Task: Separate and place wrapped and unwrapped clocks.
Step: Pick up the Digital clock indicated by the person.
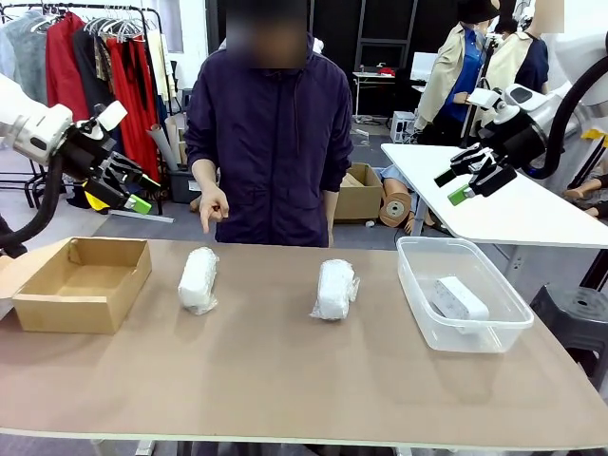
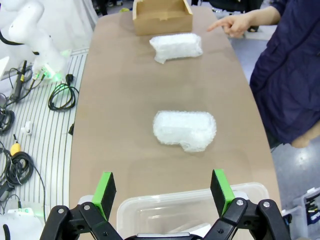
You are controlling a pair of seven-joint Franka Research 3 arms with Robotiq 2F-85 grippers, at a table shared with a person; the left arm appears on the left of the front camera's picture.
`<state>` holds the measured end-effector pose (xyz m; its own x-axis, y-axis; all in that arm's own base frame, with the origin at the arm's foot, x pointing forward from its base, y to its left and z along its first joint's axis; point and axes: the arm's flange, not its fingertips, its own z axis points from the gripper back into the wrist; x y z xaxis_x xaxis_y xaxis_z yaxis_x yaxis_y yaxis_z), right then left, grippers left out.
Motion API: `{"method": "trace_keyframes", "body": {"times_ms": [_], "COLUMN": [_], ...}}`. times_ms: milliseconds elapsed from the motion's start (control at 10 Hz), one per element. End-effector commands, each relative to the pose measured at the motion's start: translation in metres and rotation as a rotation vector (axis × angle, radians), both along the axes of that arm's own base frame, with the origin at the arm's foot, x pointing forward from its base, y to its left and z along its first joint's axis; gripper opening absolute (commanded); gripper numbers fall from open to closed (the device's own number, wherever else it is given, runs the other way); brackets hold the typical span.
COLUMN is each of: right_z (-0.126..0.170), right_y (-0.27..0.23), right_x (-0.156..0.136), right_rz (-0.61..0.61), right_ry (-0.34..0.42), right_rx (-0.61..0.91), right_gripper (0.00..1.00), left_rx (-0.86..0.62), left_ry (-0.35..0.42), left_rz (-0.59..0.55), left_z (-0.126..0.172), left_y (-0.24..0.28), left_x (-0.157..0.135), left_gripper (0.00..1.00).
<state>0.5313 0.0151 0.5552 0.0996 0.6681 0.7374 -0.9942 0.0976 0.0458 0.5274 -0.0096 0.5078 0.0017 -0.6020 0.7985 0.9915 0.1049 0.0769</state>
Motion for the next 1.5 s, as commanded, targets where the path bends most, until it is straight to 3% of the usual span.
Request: {"method": "trace_keyframes", "body": {"times_ms": [0,200,600,800,900,1000,1200,1300,1400], "right_z": [0.005,0.005,0.005,0.005,0.005,0.005,0.005,0.005,0.005], "right_y": [0.000,0.000,0.000,0.000,0.000,0.000,0.000,0.000,0.000], "right_x": [0.001,0.001,0.001,0.001,0.001,0.001,0.001,0.001,0.001], "right_rz": [0.007,0.007,0.007,0.007,0.007,0.007,0.007,0.007,0.007], "right_ry": [-0.005,-0.005,-0.005,-0.005,-0.005,-0.005,-0.005,-0.005,-0.005], "right_rx": [0.003,0.003,0.003,0.003,0.003,0.003,0.003,0.003,0.003], "right_gripper": [1.00,1.00,1.00,1.00,1.00,1.00,1.00,1.00,1.00], "left_rx": [-0.007,0.000,0.165,0.239,0.302,0.302,0.292,0.288,0.288], "left_ry": [0.000,0.000,0.141,0.238,0.243,0.237,0.241,0.217,0.217], "left_rz": [0.001,0.000,0.351,0.600,0.675,0.688,0.609,0.679,0.679], "left_z": [0.002,0.000,0.030,0.024,0.022,0.016,0.015,0.010,0.010], "left_y": [-0.001,0.000,-0.065,-0.087,-0.086,-0.094,-0.099,-0.095,-0.095], "left_x": [-0.002,0.000,-0.016,-0.011,-0.006,-0.005,-0.002,-0.004,-0.004], "left_gripper": [1.00,1.00,1.00,1.00,1.00,1.00,1.00,1.00,1.00]}}
